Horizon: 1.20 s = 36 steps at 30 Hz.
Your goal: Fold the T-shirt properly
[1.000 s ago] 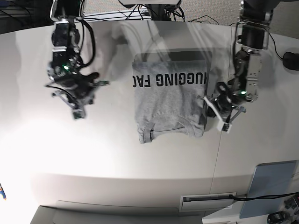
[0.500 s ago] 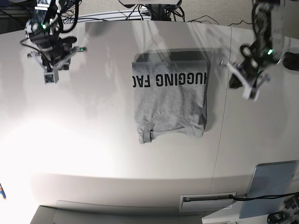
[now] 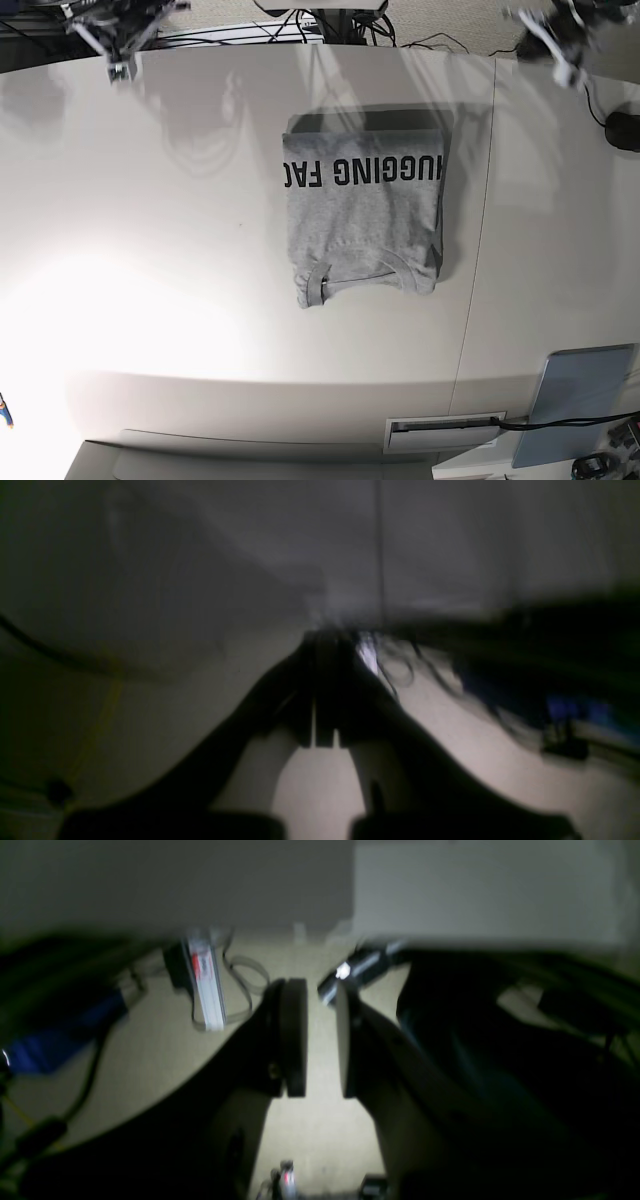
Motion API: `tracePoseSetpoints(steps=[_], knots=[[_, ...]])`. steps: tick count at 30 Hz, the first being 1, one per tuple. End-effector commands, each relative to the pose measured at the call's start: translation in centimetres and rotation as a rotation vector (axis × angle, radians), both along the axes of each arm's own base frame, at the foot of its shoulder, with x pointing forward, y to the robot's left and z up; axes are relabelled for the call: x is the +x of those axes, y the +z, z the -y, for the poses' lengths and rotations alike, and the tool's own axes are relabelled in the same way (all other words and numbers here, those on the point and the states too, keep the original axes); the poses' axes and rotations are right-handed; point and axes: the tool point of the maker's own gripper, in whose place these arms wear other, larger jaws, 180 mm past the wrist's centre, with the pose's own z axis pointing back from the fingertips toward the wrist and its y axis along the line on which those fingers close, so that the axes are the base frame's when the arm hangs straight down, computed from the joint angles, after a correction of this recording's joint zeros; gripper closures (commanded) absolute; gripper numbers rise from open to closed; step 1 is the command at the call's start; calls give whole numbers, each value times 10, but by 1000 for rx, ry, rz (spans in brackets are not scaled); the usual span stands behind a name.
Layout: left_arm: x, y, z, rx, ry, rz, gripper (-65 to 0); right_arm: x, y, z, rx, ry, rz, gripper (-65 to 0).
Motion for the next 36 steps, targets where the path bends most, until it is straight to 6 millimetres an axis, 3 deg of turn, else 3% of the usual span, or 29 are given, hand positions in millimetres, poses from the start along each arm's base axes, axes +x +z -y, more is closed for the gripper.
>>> tracePoseSetpoints(steps=[1,5,9,12,16,20,24,27,36], knots=[[-12,-2,1,-9,-7,-19,0,-7,2,3,-12,5,-9,-105],[-57,-33,8,-77,54,-139,0,-36,-15,8,4,-15,-57,-105],[-92,-68,5,-128,174,-253,-30,-67,-48,21,3,-69,-134,-105],[-107,-92,4,-146,226,-297,-67,-82,-78,32,-2,-87,-191,-105],[-122,-123,4,-134,254,-337,-67,-98,-121,37,53,-123,-283,-105],[-123,-149,6,-126,296,-350,-67,-103,-163,42,117,-180,-343,-105],[-117,-171,15,-135,319,-385,-67,-97,-196,47,175,-241,-361,-105],[-107,-186,26,-127,335,-416,-67,-79,-214,50,209,-282,-313,-105],[-71,-221,74,-61,321,-475,-67,-13,-236,46,231,-278,-195,-105]])
